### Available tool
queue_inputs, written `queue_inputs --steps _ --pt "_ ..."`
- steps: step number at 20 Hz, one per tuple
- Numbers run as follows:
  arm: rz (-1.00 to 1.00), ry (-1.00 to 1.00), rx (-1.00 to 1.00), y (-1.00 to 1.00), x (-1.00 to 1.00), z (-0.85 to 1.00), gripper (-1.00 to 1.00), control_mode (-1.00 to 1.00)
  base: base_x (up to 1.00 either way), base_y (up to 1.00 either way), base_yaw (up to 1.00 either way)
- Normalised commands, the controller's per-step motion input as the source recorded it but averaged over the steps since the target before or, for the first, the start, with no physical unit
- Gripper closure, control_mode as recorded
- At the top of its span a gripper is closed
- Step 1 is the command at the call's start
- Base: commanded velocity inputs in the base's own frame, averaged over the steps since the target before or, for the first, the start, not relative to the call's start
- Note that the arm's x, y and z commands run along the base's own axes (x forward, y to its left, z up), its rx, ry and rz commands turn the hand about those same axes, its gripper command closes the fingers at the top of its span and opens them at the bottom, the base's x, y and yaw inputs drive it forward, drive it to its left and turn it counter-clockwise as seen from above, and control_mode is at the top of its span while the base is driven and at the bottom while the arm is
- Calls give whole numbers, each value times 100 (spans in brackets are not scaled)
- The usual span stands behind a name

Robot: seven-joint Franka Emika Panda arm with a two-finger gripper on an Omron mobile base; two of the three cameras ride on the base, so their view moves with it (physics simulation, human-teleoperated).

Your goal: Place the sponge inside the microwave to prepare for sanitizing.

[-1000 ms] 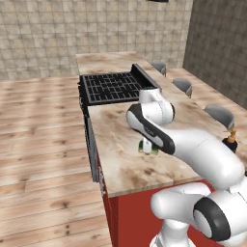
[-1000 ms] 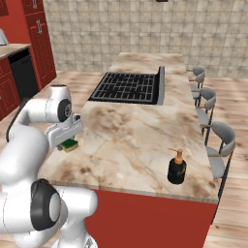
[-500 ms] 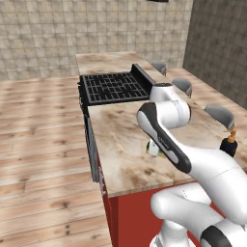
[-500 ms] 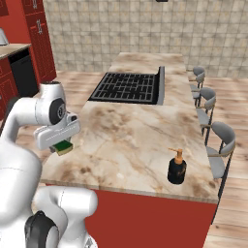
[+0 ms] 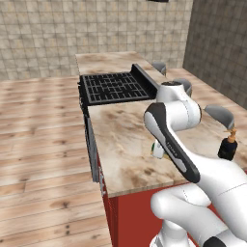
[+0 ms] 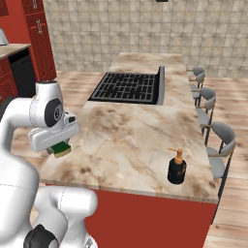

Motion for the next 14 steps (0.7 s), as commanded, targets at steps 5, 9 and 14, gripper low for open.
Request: queue_inputs --steps 5,9,14 --pt "0 0 0 0 0 0 100 -100 0 0 0" --pt "0 0 0 0 0 0 100 -100 0 0 0" --pt "0 0 0 0 0 0 100 -100 0 0 0"
